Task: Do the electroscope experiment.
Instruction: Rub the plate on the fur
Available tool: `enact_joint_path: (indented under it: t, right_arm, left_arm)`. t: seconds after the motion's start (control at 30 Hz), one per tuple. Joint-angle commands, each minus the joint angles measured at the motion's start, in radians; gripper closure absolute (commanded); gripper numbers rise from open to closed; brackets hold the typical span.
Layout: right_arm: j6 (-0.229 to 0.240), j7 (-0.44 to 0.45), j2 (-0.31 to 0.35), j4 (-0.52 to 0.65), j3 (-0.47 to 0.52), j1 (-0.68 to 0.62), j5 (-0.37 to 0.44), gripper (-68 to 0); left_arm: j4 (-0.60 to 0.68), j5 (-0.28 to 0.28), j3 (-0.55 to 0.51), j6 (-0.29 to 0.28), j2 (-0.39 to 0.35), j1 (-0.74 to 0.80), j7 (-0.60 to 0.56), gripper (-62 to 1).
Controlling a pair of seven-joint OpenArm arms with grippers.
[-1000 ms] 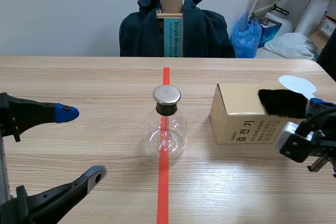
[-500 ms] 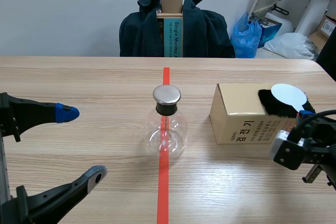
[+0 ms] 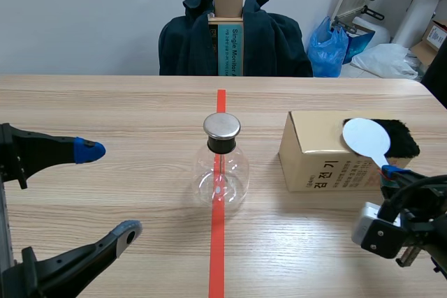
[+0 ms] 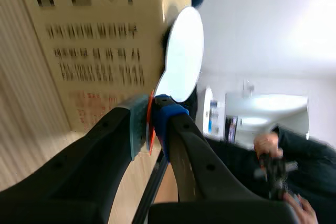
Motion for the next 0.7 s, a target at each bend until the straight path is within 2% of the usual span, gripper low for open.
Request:
enact_joint_path:
  t: [0.0,0.07,0.2,0.23,0.33,0.37,0.4,0.53,0.6,0.67]
  right_arm:
    - [-0.002,-0.095,0.012,0.018,0.012,0.008,0.009,-0.8]
    - [-0.001,-0.131,0.012,0.018,0.019,0.010,0.025,-0.8]
    - [0.002,-0.006,0.011,0.018,-0.001,0.010,0.026,-0.8]
    - [-0.002,-0.017,0.011,0.018,-0.007,0.010,0.026,-0.8]
    - [-0.001,-0.140,0.012,0.018,0.002,0.010,0.026,-0.8]
    - [0.000,-0.153,0.012,0.018,0.010,0.009,0.026,-0.8]
    - [0.000,-0.142,0.014,0.018,0.014,0.009,0.026,-0.8]
    - [-0.001,0.016,0.014,0.019,0.000,0.010,0.010,-0.8]
    - [-0.001,-0.031,0.010,0.019,-0.006,0.010,0.010,-0.8]
    - [-0.001,-0.139,0.009,0.019,0.000,0.010,0.011,-0.8]
  left_arm:
    - [0.006,-0.011,0.006,-0.001,0.008,-0.003,-0.017,-62.3]
    - [0.006,-0.011,0.006,-0.001,0.008,-0.003,-0.017,-62.3]
    - [0.006,-0.011,0.006,-0.001,0.008,-0.003,-0.017,-62.3]
    - [0.006,-0.011,0.006,-0.001,0.008,-0.003,-0.017,-62.3]
    - [0.006,-0.011,0.006,-0.001,0.008,-0.003,-0.017,-62.3]
    - [0.006,-0.011,0.006,-0.001,0.008,-0.003,-0.017,-62.3]
    - [0.006,-0.011,0.006,-0.001,0.008,-0.003,-0.017,-62.3]
    - [0.006,-0.011,0.006,-0.001,0.008,-0.003,-0.017,-62.3]
    - [0.006,-0.011,0.006,0.002,0.008,-0.003,-0.017,-62.3]
    - [0.006,-0.011,0.006,0.002,0.008,-0.003,-0.017,-62.3]
